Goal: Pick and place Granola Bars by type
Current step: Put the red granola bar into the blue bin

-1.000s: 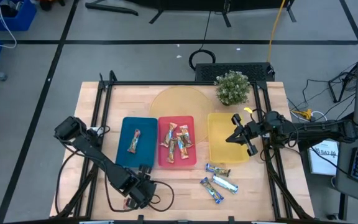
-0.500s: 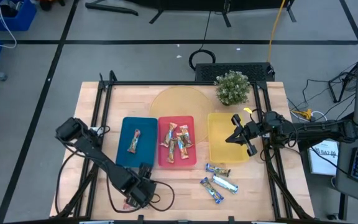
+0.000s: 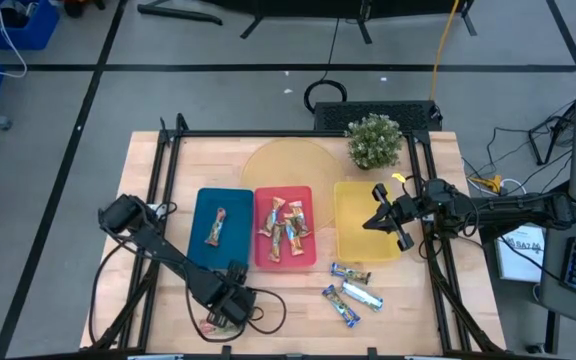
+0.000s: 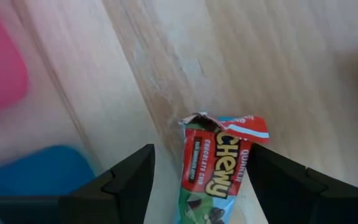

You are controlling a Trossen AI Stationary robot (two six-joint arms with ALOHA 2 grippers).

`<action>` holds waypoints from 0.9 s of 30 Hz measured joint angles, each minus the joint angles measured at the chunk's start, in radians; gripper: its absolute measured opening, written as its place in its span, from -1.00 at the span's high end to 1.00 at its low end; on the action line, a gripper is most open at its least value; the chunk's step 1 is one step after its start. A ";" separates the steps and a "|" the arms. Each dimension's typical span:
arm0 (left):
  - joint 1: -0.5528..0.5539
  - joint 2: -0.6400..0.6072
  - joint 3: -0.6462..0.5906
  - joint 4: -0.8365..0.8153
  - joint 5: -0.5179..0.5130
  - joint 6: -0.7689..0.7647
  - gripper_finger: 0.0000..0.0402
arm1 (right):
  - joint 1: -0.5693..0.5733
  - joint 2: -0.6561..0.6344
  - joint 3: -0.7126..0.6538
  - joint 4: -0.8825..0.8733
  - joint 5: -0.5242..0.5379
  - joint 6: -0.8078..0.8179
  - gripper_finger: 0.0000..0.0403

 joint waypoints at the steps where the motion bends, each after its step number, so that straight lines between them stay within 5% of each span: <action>1: 0.000 0.004 0.000 0.001 0.003 -0.003 -0.24 | 0.000 0.000 0.000 0.000 0.000 0.000 1.00; 7: 0.012 0.008 -0.001 0.010 0.020 -0.066 -0.04 | 0.000 0.000 0.000 0.000 0.000 0.000 1.00; 16: 0.009 0.010 0.008 0.041 0.084 -0.055 0.51 | 0.000 0.000 0.000 0.000 0.000 0.000 1.00; 27: 0.026 0.017 0.267 -0.150 -0.099 -0.101 0.47 | 0.000 0.000 0.000 0.008 0.000 0.001 1.00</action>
